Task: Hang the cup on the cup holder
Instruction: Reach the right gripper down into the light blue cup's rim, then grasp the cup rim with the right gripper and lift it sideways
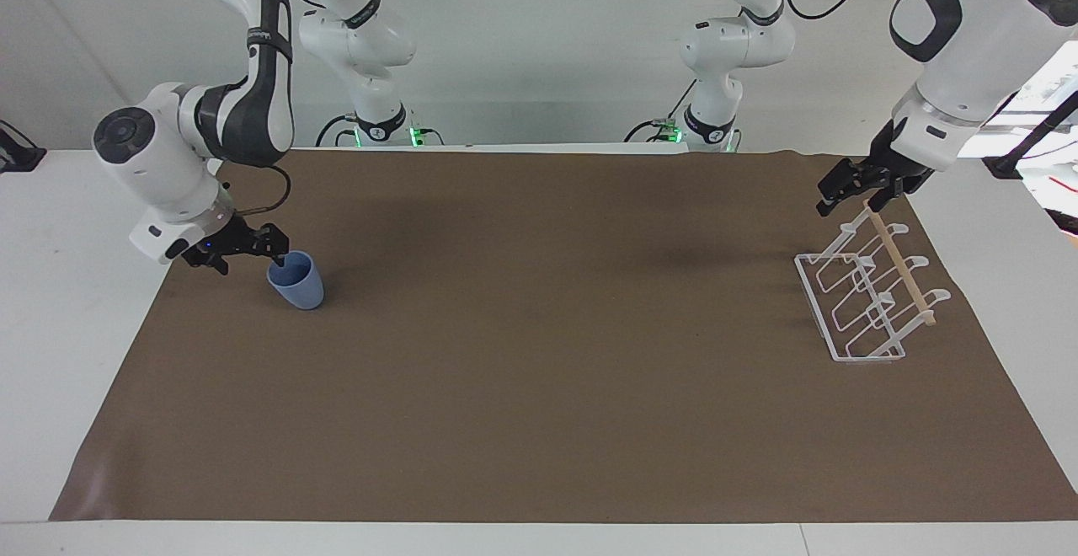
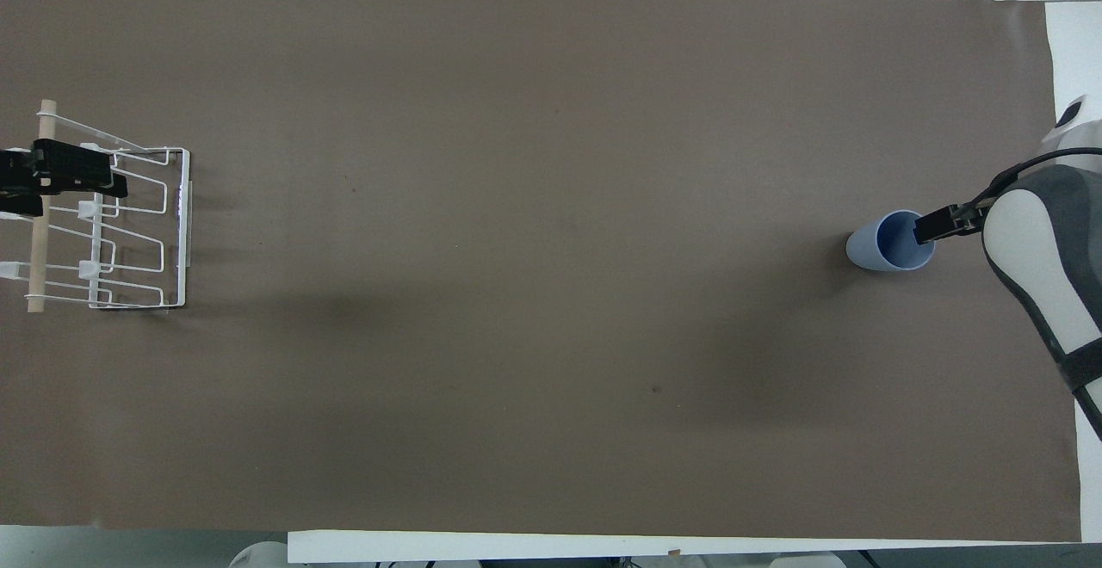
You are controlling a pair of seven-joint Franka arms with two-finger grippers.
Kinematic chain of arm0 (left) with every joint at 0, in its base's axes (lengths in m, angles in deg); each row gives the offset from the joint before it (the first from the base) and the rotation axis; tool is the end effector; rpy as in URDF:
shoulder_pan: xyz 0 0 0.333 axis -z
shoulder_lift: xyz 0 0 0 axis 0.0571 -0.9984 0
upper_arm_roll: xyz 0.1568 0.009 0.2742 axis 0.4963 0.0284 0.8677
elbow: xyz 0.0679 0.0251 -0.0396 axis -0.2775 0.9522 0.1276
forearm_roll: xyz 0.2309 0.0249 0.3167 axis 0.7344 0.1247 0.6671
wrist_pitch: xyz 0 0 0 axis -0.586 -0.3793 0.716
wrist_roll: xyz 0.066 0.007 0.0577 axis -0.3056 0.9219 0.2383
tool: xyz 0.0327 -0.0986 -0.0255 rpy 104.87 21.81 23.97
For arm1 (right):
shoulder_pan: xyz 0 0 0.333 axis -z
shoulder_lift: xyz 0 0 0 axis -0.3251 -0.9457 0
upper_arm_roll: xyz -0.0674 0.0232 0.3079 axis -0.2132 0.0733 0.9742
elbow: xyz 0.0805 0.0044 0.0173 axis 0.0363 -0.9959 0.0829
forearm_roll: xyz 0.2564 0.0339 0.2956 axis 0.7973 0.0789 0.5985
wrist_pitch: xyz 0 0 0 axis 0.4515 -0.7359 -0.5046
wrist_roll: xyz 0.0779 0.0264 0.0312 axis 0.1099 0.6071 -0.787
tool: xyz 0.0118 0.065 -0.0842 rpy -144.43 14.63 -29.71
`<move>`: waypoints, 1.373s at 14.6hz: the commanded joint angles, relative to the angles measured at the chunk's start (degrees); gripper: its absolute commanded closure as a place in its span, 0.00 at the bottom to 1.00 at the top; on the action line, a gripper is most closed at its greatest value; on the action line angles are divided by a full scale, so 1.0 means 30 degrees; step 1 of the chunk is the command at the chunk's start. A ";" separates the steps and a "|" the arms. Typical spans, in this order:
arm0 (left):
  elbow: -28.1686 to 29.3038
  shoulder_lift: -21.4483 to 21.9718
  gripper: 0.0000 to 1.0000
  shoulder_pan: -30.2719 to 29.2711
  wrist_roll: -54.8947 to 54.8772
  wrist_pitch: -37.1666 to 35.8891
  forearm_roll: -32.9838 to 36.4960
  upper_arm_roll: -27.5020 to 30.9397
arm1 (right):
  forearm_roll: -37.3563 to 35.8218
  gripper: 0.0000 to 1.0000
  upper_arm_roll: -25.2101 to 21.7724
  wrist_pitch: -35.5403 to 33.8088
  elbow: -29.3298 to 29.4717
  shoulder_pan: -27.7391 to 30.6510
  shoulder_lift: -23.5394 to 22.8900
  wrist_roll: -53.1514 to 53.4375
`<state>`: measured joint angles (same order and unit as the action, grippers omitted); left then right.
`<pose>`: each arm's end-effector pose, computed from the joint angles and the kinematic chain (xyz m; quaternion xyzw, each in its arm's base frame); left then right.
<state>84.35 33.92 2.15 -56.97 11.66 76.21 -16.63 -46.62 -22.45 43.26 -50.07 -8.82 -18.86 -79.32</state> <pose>0.5394 -0.0186 0.5692 0.9951 0.0746 -0.0064 0.0644 0.5481 -0.1086 0.3936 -0.9942 -0.0848 0.0665 0.0044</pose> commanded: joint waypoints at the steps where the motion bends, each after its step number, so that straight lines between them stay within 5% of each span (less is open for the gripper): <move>1: 0.0523 0.0503 0.00 0.0198 0.3379 0.0487 -0.0324 -0.0118 | 0.0694 0.00 0.0120 0.1455 -0.1198 0.0307 0.0243 -0.0707; 4: 0.0523 0.0503 0.00 0.0667 0.5463 0.0575 -0.0324 -0.0176 | 0.0694 0.02 0.0120 0.2396 -0.1933 0.0453 -0.0049 -0.0765; 6: 0.0552 0.0532 0.00 0.1016 0.7629 0.0342 -0.0324 -0.0206 | 0.0753 0.15 0.0149 0.2895 -0.2080 0.0919 -0.0691 -0.1231; 7: 0.0552 0.0561 0.00 0.1251 0.8944 0.0080 -0.0324 -0.0206 | 0.1043 0.25 0.0120 0.2926 -0.2139 0.1009 -0.0811 -0.1437; 10: 0.0436 0.0533 0.00 0.2014 1.4684 -0.0098 -0.0119 -0.0205 | 0.1192 0.77 0.0120 0.2692 -0.2081 0.1099 -0.0812 -0.2024; 12: -0.0089 0.0386 0.00 0.2045 1.8168 -0.0388 -0.0148 -0.0235 | 0.1192 0.99 0.0149 0.2692 -0.2052 0.0807 -0.0841 -0.1996; 17: -0.1029 0.0210 0.00 0.2598 2.4417 -0.3144 -0.0119 -0.0265 | 0.1192 1.00 0.0383 0.2546 -0.1672 0.0747 -0.0929 -0.2142; 20: -0.1350 0.0093 0.00 0.2718 2.5481 -0.3029 -0.0614 -0.0352 | 0.1221 1.00 0.0412 0.0329 -0.0037 0.0221 -0.0959 -0.2579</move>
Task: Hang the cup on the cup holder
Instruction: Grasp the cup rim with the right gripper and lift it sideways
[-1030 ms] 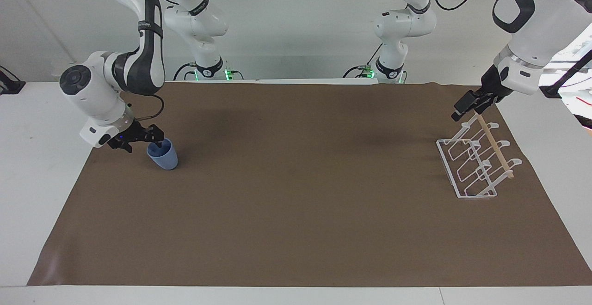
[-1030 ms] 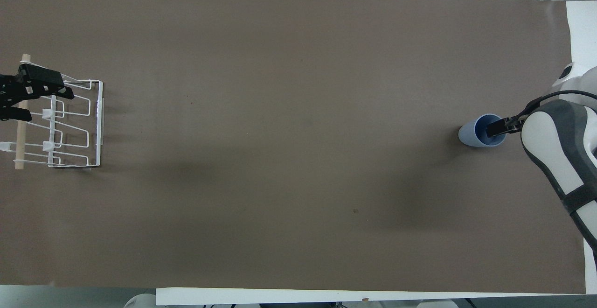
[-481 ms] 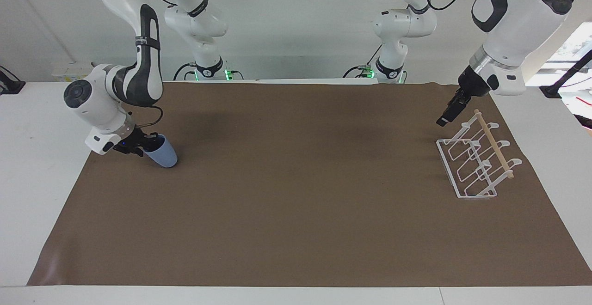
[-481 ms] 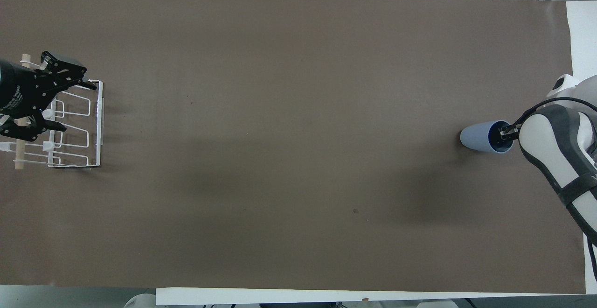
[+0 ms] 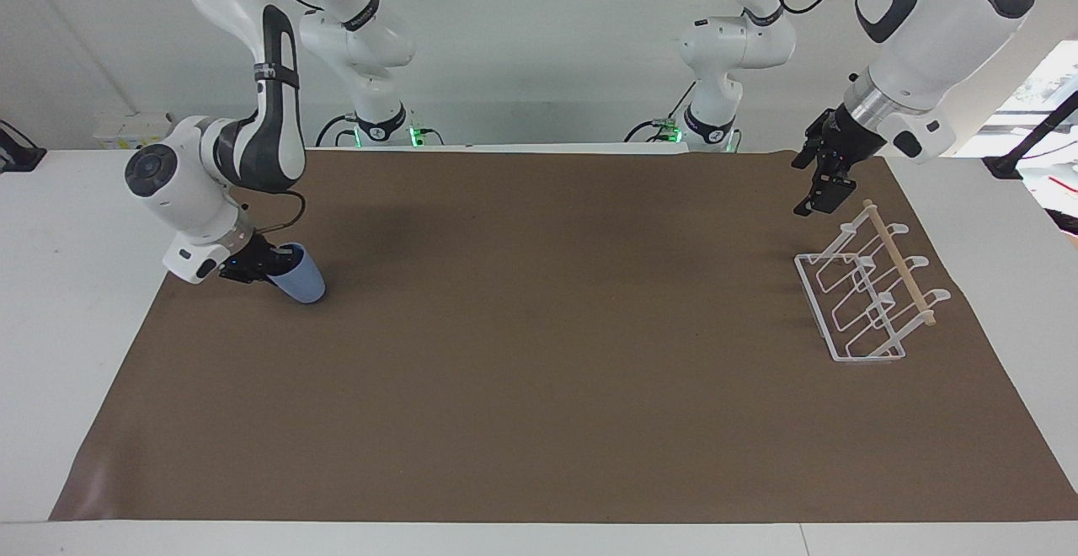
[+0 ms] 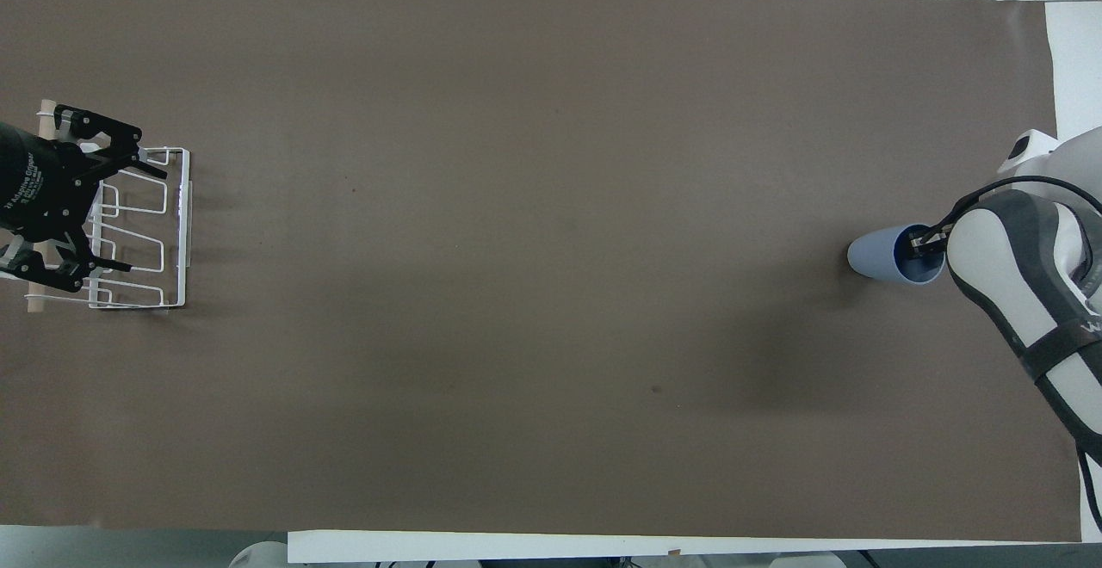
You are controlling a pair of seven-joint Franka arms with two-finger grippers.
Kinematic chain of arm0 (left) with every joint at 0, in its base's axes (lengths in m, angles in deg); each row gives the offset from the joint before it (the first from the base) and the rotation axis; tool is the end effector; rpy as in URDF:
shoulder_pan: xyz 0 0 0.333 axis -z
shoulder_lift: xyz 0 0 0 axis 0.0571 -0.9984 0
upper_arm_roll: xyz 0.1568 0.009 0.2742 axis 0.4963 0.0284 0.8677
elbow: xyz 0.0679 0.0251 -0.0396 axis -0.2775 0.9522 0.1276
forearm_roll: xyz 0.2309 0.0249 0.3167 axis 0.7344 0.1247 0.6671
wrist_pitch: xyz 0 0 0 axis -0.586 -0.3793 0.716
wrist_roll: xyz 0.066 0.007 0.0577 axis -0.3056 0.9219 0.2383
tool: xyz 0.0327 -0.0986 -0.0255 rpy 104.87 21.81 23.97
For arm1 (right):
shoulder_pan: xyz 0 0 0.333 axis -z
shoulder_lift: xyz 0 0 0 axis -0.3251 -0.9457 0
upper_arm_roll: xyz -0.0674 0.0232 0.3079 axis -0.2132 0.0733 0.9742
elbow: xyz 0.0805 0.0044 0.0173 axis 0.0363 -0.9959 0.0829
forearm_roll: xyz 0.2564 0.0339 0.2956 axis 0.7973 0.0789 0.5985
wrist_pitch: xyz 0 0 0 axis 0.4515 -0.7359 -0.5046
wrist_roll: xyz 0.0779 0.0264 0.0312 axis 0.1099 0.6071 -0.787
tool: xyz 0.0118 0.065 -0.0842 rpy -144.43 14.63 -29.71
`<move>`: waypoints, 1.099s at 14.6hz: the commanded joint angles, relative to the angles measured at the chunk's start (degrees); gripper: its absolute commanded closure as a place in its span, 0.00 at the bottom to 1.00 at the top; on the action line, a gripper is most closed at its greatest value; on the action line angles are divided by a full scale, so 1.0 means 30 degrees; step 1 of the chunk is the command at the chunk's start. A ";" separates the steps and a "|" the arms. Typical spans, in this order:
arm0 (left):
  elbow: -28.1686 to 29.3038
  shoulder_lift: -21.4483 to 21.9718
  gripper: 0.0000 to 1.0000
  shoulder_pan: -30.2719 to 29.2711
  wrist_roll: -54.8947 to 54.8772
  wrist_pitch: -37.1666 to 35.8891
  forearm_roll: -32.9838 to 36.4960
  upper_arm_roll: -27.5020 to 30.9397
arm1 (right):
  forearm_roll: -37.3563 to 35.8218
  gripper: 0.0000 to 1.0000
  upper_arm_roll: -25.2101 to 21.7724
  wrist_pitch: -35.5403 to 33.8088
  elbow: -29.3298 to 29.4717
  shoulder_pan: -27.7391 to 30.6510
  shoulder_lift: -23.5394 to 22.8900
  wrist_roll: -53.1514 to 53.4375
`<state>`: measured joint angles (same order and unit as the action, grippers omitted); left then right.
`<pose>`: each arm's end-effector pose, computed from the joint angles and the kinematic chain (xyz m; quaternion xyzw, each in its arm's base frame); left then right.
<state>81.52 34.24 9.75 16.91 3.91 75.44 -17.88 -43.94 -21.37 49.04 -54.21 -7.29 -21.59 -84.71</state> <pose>0.5172 -0.1028 0.5846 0.8014 0.5924 -0.0799 0.0200 0.5421 -0.1092 0.3429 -0.9904 -0.1160 0.0684 0.0309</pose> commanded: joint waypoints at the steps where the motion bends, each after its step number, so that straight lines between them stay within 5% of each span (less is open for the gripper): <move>1: -0.0641 -0.0188 0.00 0.0186 0.0885 -0.0475 -0.1000 0.0064 | 0.0503 1.00 0.0111 -0.2798 0.2046 -0.0551 0.0069 -0.0873; 6: -0.1786 -0.0687 0.00 -0.0136 0.0740 -0.1179 -0.4804 0.0298 | 0.8020 1.00 0.0346 -0.7345 0.3254 -0.0874 0.0392 -0.0873; 10: -0.1551 -0.0629 0.00 -0.0313 0.0826 -0.1062 -0.7416 0.0299 | 1.3382 1.00 0.0346 -0.9222 0.2700 -0.3504 0.0888 0.0174; 16: -0.2370 -0.0920 0.00 0.2286 0.5149 -0.0389 -0.7893 0.0064 | 2.1209 1.00 0.0317 -0.8057 0.1731 -0.7606 0.1300 0.3784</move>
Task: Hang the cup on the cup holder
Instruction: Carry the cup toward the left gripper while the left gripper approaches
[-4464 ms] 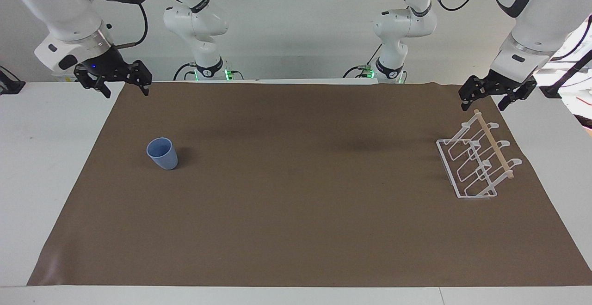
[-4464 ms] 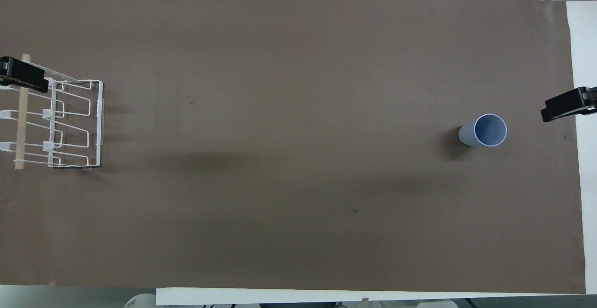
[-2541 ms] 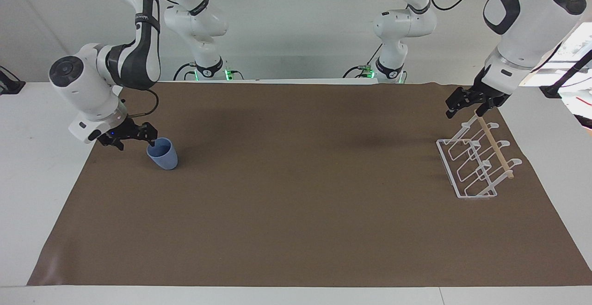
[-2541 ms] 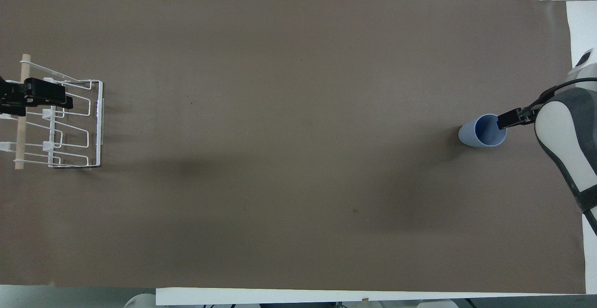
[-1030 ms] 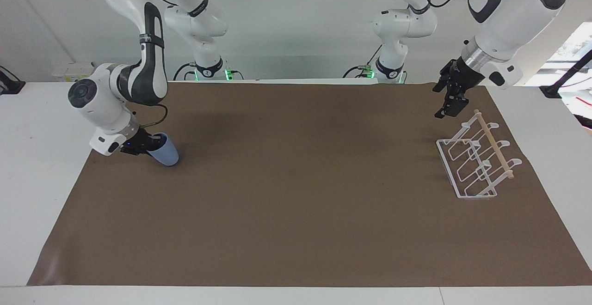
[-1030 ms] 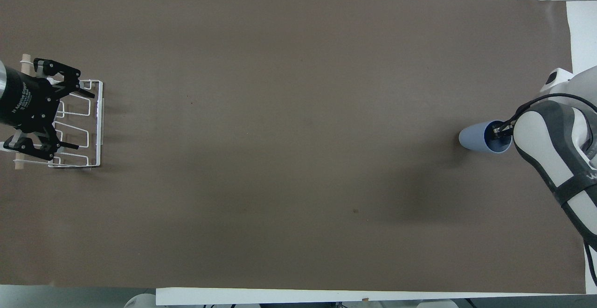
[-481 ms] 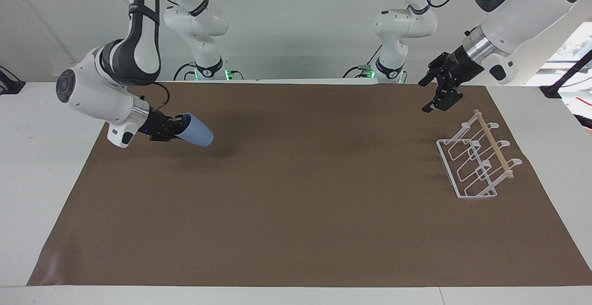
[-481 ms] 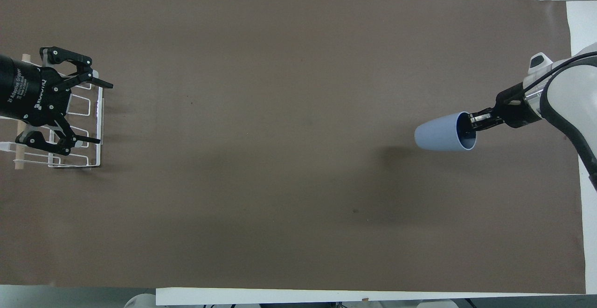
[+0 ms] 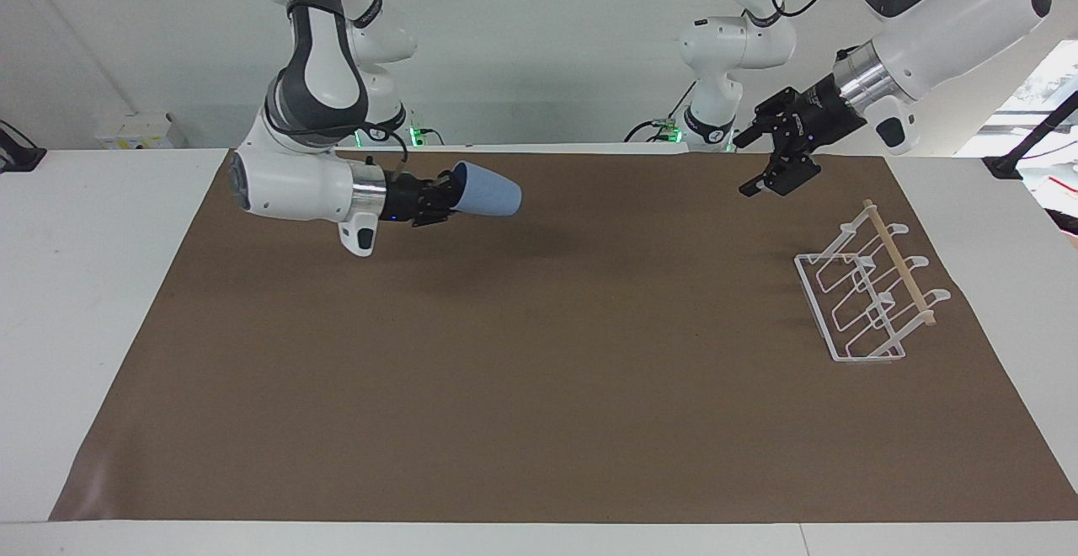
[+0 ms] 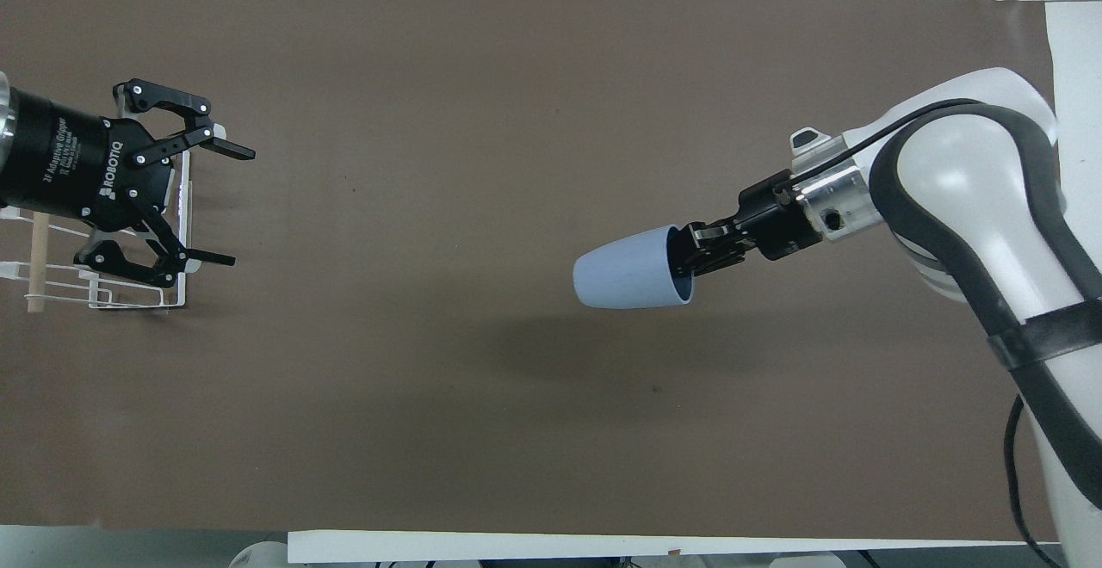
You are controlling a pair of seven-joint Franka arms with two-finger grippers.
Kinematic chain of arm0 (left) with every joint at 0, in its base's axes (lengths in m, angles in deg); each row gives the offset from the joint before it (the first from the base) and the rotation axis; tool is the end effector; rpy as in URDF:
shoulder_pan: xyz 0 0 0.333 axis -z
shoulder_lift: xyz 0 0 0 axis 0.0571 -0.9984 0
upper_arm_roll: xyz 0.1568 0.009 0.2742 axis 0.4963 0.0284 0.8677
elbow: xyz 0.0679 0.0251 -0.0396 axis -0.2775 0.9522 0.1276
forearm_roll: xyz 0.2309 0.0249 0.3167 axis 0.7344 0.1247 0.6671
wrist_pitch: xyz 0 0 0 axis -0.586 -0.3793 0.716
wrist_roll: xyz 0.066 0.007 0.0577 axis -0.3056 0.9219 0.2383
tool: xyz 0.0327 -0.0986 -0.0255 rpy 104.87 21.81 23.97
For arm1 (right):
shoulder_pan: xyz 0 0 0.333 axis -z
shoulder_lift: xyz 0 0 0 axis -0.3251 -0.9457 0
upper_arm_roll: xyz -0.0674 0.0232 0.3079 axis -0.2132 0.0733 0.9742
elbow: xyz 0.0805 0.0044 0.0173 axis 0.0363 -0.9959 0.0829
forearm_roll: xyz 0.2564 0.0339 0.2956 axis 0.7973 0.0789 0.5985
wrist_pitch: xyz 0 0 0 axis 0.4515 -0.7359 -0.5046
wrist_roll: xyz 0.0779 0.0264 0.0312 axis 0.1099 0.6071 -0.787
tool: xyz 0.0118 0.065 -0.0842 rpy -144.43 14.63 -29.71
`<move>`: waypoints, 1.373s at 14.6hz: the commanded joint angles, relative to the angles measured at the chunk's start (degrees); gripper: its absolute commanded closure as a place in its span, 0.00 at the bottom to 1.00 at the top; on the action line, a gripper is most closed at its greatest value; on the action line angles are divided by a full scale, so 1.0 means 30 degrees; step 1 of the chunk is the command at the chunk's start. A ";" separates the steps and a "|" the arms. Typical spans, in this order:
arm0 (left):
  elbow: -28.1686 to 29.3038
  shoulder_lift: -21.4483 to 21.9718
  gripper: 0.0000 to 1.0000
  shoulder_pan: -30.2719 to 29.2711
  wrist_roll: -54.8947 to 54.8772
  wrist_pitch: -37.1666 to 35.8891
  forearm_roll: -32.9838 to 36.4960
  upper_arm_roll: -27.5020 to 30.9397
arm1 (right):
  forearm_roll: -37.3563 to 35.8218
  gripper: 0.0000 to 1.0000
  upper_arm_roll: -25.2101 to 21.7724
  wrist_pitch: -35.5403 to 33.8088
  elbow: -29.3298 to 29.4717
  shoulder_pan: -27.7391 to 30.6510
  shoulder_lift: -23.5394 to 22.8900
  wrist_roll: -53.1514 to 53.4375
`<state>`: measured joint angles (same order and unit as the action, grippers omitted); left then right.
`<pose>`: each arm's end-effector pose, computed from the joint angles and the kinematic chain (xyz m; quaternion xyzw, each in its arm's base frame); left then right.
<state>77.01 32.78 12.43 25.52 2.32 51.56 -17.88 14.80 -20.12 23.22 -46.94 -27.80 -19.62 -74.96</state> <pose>0.5117 -0.1698 0.6212 0.7411 0.6111 -0.2334 0.1512 0.5285 0.1844 0.4352 -0.8551 -0.0546 0.1661 0.4881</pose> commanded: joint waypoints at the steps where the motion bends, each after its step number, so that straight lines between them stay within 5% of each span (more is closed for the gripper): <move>1: -0.0868 -0.0462 0.00 0.2329 0.3511 0.0636 0.0416 0.0095 | 0.2653 1.00 -0.0073 0.1104 -0.0665 -0.1531 0.0644 0.0564; 6: -0.0576 -0.0463 0.00 0.5322 0.7765 0.3099 0.2231 0.0066 | 0.4245 1.00 -0.0073 0.4417 -0.0694 -0.4203 0.0586 0.1121; 20: 0.3291 0.0621 0.04 0.7113 0.7859 0.5005 0.3291 0.0008 | 0.5417 1.00 -0.0073 0.5295 -0.0636 -0.4408 0.0498 0.1092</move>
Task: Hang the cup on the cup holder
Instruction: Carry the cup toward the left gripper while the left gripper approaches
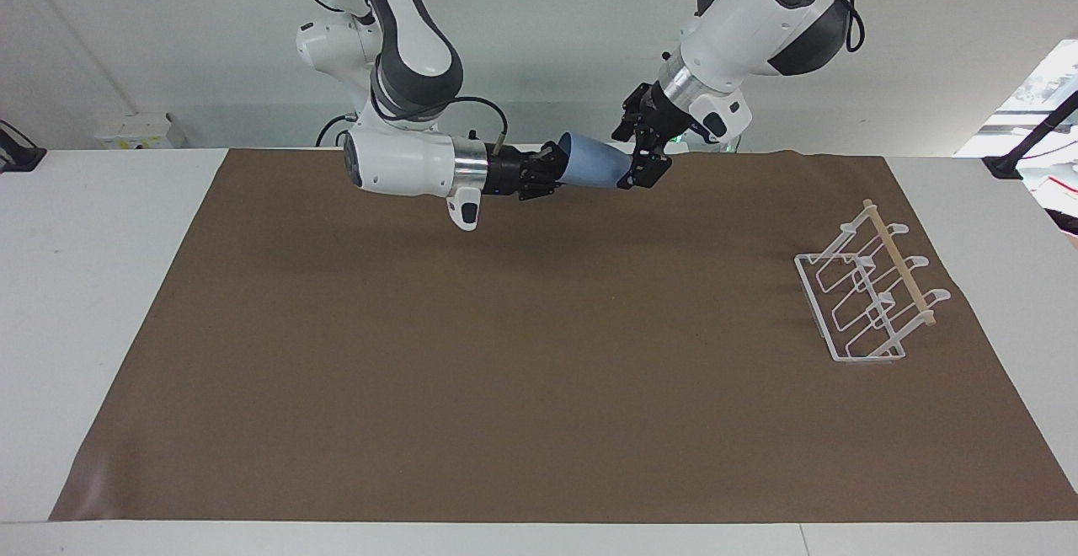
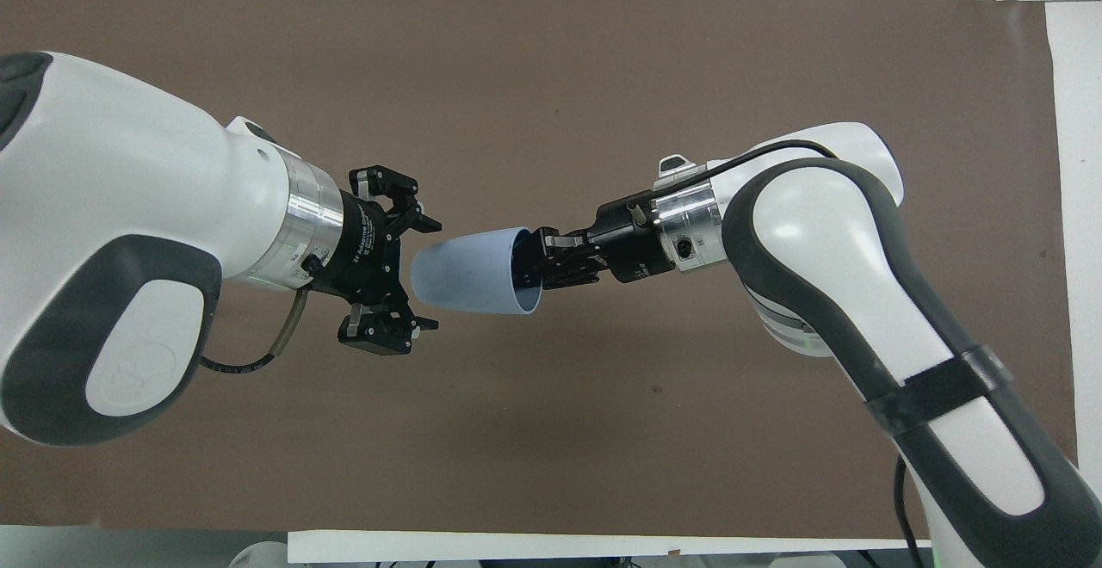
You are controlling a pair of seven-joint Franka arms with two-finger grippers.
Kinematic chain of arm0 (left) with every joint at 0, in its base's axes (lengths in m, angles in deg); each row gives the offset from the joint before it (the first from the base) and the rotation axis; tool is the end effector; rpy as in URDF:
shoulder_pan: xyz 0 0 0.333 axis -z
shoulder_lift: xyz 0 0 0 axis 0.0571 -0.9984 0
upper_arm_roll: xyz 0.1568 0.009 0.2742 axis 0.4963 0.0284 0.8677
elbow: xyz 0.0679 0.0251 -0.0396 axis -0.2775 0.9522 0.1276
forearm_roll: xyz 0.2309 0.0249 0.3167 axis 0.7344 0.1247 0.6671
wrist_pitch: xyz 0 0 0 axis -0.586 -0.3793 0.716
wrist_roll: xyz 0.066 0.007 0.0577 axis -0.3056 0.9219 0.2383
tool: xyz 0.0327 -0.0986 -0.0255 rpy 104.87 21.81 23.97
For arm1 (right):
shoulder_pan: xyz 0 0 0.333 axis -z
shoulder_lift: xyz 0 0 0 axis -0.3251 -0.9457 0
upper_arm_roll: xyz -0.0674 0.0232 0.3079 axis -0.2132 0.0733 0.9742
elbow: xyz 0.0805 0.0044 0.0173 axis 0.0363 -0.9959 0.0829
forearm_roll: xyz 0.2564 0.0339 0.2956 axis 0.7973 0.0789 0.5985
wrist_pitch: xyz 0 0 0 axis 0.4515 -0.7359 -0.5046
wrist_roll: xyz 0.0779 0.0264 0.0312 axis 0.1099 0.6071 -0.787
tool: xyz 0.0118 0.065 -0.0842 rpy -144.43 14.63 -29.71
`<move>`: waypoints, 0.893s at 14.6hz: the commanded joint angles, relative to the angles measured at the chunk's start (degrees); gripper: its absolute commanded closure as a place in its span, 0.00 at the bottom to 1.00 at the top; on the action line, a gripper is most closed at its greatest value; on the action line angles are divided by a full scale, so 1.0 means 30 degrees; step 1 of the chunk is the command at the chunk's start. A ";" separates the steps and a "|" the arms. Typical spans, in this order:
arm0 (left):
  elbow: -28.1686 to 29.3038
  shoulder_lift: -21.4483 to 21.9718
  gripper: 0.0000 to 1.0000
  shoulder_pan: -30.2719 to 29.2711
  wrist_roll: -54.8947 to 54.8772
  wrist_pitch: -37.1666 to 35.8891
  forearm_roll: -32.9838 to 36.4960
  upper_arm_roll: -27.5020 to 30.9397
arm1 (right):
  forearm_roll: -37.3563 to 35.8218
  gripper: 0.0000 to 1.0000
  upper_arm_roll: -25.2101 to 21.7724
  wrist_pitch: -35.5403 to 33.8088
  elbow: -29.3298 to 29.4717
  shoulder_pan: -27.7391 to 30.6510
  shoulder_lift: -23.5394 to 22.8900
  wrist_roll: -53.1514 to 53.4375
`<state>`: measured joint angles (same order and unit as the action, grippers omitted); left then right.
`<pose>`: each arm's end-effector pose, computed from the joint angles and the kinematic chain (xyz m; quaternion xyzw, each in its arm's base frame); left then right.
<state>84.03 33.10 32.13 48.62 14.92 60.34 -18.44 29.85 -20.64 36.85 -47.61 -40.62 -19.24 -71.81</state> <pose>0.4458 -0.3247 0.5753 0.7187 0.6661 -0.1832 0.0791 0.5106 0.2916 0.4505 -0.8249 -0.0103 0.1306 0.5499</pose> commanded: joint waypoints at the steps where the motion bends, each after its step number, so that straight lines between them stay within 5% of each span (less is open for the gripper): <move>1: 0.0952 0.0515 0.11 0.0547 0.0159 0.0804 0.0364 0.0194 | 0.0401 1.00 0.0073 0.1161 -0.0410 -0.0543 0.0343 0.0069; 3: 0.0923 0.0515 0.39 0.0547 0.0159 0.0833 0.0393 0.0194 | 0.0430 1.00 0.0102 0.1866 -0.0381 -0.0693 0.0313 0.0070; 5: 0.0923 0.0515 0.78 0.0722 0.0042 0.0833 0.0393 0.0194 | 0.0459 1.00 0.0102 0.1840 -0.0410 -0.0693 0.0313 0.0099; 7: 0.0923 0.0486 0.99 0.0723 -0.0191 0.0862 0.0393 0.0194 | 0.0459 1.00 0.0102 0.1839 -0.0381 -0.0693 0.0313 0.0099; 13: 0.0894 0.0515 1.00 0.1133 -0.0251 0.0745 0.1272 0.0194 | 0.0459 1.00 0.0102 0.1810 -0.0381 -0.0664 0.0313 0.0099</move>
<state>85.07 33.13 33.73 48.38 17.01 63.48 -18.18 29.94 -20.53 40.92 -48.55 -42.70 -18.95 -71.83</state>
